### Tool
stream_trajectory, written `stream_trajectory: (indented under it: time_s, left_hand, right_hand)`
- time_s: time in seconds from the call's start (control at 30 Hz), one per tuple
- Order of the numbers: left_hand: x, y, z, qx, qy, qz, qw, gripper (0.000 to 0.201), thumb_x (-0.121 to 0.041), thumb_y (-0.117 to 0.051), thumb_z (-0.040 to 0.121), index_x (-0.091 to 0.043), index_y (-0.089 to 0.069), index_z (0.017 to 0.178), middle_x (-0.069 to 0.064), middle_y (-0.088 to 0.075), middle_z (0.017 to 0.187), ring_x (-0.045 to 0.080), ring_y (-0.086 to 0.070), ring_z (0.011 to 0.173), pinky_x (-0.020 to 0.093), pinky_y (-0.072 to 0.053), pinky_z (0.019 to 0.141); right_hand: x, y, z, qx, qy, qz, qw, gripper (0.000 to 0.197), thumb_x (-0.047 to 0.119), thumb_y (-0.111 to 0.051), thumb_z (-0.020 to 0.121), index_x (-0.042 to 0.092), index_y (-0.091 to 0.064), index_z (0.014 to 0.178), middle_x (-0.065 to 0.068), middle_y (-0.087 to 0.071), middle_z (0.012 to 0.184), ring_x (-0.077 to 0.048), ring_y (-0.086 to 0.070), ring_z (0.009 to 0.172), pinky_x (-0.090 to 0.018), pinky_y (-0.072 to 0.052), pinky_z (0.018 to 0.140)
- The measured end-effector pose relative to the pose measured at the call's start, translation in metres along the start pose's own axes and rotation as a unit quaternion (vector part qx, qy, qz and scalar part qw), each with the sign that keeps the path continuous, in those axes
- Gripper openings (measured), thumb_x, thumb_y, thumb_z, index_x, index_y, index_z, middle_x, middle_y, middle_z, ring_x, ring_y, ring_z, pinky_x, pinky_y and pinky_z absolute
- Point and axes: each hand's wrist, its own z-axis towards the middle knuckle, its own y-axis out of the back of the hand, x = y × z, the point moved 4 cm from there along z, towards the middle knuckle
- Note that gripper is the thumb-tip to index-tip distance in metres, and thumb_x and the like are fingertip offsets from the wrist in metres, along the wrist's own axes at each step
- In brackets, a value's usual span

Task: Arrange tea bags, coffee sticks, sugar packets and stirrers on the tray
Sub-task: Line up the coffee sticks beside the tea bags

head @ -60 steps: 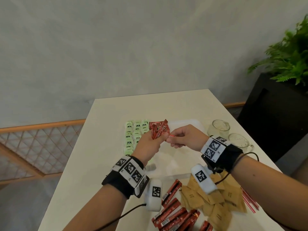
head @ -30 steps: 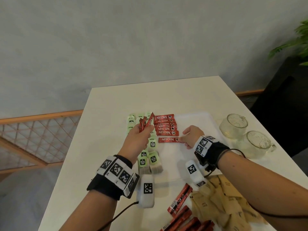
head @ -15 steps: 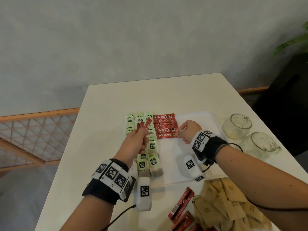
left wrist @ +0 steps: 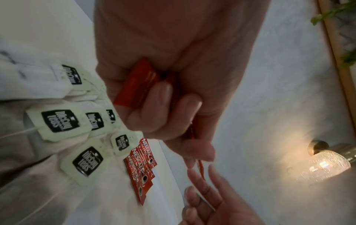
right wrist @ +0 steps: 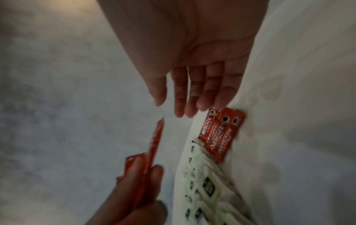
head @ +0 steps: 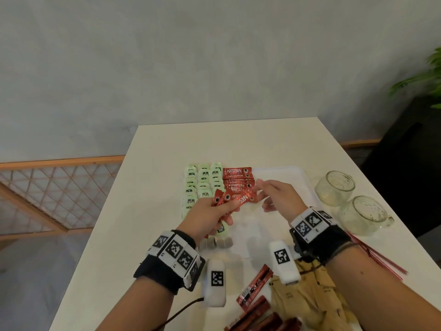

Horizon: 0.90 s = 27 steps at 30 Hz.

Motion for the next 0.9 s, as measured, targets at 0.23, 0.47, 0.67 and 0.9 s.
stream_trajectory:
  time_s: [0.23, 0.47, 0.67, 0.9]
  left_hand:
    - [-0.006, -0.009, -0.015, -0.02, -0.038, 0.045, 0.998, 0.018, -0.041, -0.073, 0.084, -0.023, -0.072, 0.081, -0.006, -0.065, 0.065, 0.005, -0.042, 0.044, 0.017, -0.032, 0.042]
    - [-0.011, -0.023, -0.028, 0.016, -0.086, 0.115, 0.989, 0.018, -0.031, -0.082, 0.077, -0.018, -0.07, 0.076, -0.008, -0.07, 0.066, 0.006, -0.066, 0.06, 0.014, -0.049, 0.063]
    - [-0.024, -0.021, -0.033, -0.102, -0.12, 0.014, 0.988, 0.017, -0.028, -0.073, 0.085, -0.012, -0.072, 0.08, 0.0, -0.07, 0.077, 0.007, -0.058, 0.062, 0.021, -0.044, 0.062]
    - [-0.022, -0.028, -0.034, -0.086, -0.043, -0.175, 0.98, 0.012, -0.026, -0.07, 0.089, -0.015, -0.066, 0.088, -0.001, -0.068, 0.081, 0.004, -0.032, 0.042, 0.017, -0.028, 0.039]
  right_hand:
    - [0.008, -0.004, -0.03, 0.039, 0.063, -0.003, 0.997, 0.012, 0.022, -0.071, 0.086, 0.011, -0.075, 0.09, -0.007, -0.063, 0.066, -0.013, -0.056, 0.058, -0.028, -0.053, 0.065]
    - [0.026, -0.003, -0.044, 0.017, 0.103, 0.035, 0.994, 0.013, 0.016, -0.08, 0.076, 0.007, -0.072, 0.083, -0.009, -0.067, 0.071, -0.012, -0.054, 0.054, -0.023, -0.052, 0.06]
    - [0.039, -0.003, -0.051, 0.045, 0.108, 0.058, 0.991, 0.012, 0.02, -0.071, 0.085, 0.01, -0.073, 0.092, 0.002, -0.068, 0.073, -0.008, -0.061, 0.067, -0.029, -0.056, 0.074]
    - [0.025, -0.009, -0.054, 0.109, 0.063, 0.034, 0.991, 0.007, 0.01, -0.065, 0.09, 0.004, -0.066, 0.094, -0.004, -0.07, 0.072, -0.014, -0.064, 0.065, -0.025, -0.053, 0.067]
